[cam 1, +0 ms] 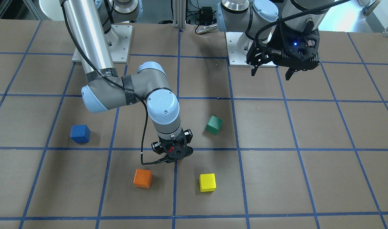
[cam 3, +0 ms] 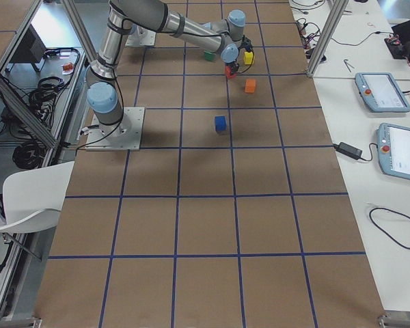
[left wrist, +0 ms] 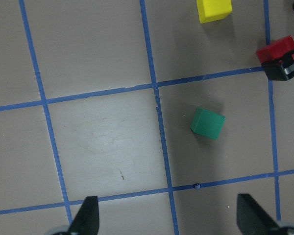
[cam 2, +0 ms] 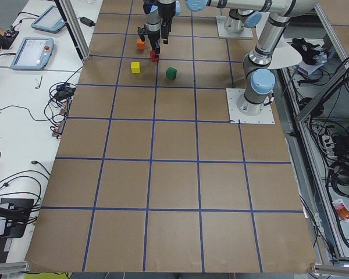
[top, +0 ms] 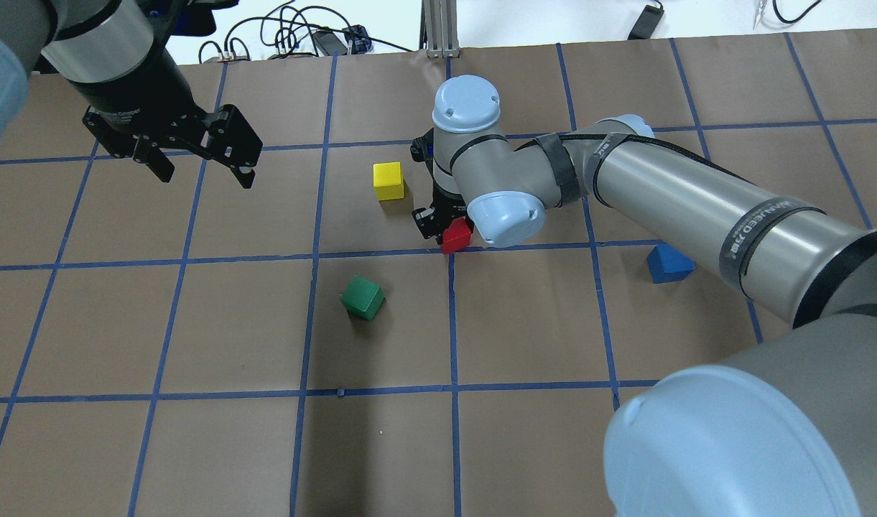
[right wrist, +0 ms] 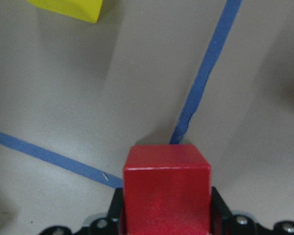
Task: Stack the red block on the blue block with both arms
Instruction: 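Close the right gripper on the red cube and lift it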
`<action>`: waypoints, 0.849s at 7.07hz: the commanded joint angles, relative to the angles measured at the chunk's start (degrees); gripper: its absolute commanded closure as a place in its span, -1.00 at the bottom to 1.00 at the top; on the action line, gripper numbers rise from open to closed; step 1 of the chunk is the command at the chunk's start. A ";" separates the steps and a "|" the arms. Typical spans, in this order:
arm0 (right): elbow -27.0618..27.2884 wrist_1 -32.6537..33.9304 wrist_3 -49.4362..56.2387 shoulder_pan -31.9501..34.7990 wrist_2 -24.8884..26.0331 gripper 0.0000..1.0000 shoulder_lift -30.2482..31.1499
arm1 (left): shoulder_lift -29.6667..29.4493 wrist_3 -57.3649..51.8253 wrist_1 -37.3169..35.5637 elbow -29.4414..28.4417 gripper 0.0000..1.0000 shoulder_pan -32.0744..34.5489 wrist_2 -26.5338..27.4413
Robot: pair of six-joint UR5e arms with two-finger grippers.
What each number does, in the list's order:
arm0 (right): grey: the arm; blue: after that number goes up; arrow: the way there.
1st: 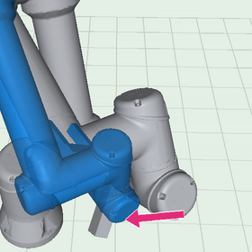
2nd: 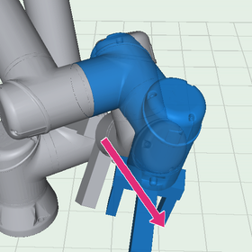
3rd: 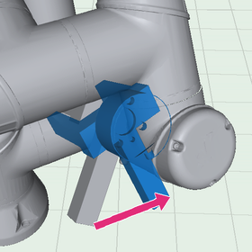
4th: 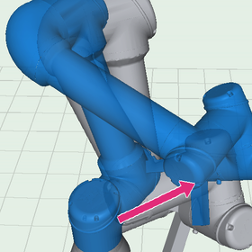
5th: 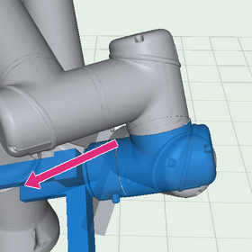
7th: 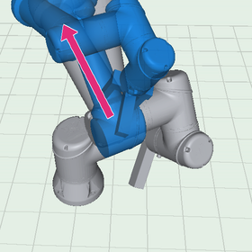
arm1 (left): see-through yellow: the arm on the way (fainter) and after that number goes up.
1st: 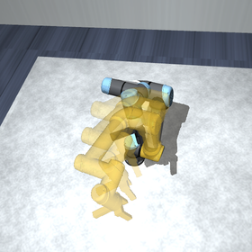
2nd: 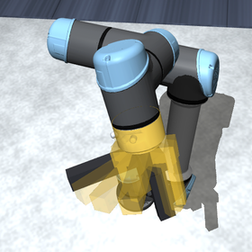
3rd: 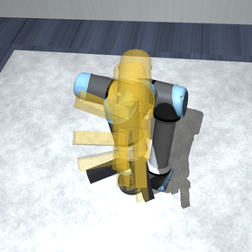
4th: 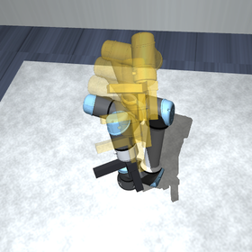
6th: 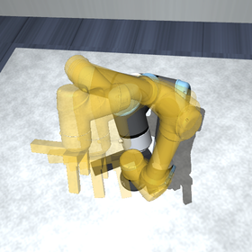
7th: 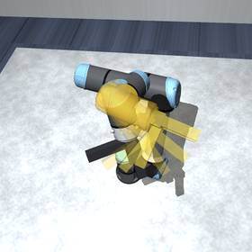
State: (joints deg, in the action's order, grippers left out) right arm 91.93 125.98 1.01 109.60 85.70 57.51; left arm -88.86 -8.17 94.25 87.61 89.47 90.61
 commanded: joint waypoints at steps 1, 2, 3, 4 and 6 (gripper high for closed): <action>-0.17 -0.73 -0.39 -0.09 -0.10 1.00 1.01 | 0.00 0.00 -0.03 0.02 -1.00 0.00 -0.09; -0.26 -1.17 -0.48 -0.26 -0.62 1.00 3.37 | 0.00 0.00 -0.11 0.02 -1.00 0.00 -0.09; -1.05 -6.31 -0.31 -1.92 -0.88 1.00 7.13 | 0.00 0.00 -0.12 0.10 -1.00 0.00 -0.09; -2.88 -13.06 -0.39 -4.37 -0.10 1.00 10.91 | -0.17 0.00 -0.12 0.11 -1.00 0.00 -0.17; -3.70 -22.85 -0.39 -14.80 0.17 1.00 16.29 | -0.17 0.00 -0.12 0.11 -1.00 0.00 -0.18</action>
State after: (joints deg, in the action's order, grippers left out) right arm 88.55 109.25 0.62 101.36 85.61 70.21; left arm -89.00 -8.17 94.13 87.71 89.47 90.45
